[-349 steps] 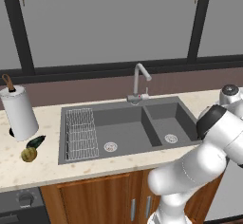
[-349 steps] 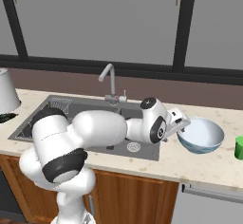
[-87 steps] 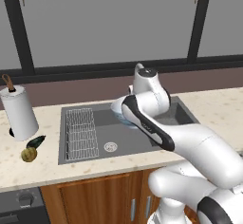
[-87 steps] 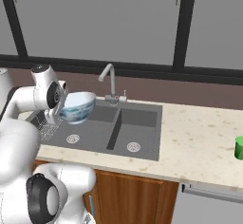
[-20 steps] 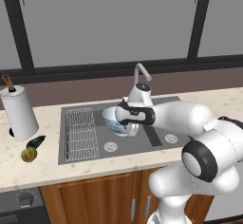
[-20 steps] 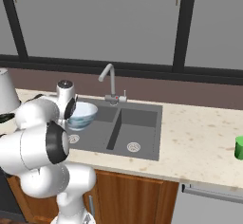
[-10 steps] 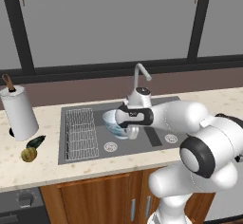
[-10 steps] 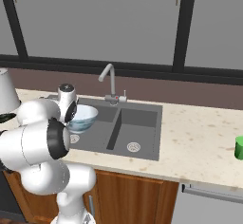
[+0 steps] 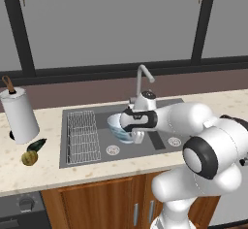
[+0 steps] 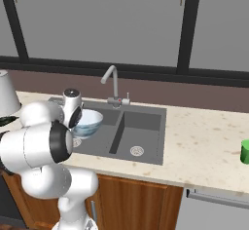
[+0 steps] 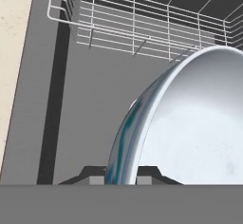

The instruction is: Remove the squash and eggplant from the sink. Then move the bowl and cup from the counter to the sink for washing.

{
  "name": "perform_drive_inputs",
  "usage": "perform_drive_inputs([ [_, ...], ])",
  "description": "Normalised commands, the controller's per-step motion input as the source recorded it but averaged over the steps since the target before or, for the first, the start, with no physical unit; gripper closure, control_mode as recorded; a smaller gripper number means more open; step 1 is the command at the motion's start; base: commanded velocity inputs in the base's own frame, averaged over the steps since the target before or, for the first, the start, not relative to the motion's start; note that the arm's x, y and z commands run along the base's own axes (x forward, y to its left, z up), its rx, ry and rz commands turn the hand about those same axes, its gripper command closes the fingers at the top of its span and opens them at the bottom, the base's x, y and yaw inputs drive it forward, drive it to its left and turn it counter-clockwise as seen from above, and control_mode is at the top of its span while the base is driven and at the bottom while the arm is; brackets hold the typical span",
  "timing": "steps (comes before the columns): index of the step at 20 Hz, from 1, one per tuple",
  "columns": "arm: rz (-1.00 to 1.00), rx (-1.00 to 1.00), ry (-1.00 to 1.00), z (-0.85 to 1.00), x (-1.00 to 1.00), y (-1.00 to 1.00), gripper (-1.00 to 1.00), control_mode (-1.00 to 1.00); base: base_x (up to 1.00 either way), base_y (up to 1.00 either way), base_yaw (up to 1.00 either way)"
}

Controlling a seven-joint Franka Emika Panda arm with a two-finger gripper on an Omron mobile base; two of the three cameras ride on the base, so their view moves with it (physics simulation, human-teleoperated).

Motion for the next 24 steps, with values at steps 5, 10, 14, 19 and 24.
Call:
perform_drive_inputs([
  [5,0.00,-0.01,-0.06,-0.11,0.06,-0.03,1.00,-1.00,0.00,0.00,0.00],
  [10,0.00,-0.02,-0.07,-0.14,0.10,0.00,1.00,-1.00,0.00,0.00,0.00],
  [14,0.00,0.00,-0.04,-0.14,0.09,0.00,1.00,-1.00,0.00,0.00,0.00],
  [19,0.00,0.00,-0.01,-0.13,0.11,-0.02,1.00,-1.00,0.00,0.00,0.00],
  [24,0.00,0.00,0.00,-0.13,0.13,-0.01,1.00,-1.00,0.00,0.00,0.00],
])
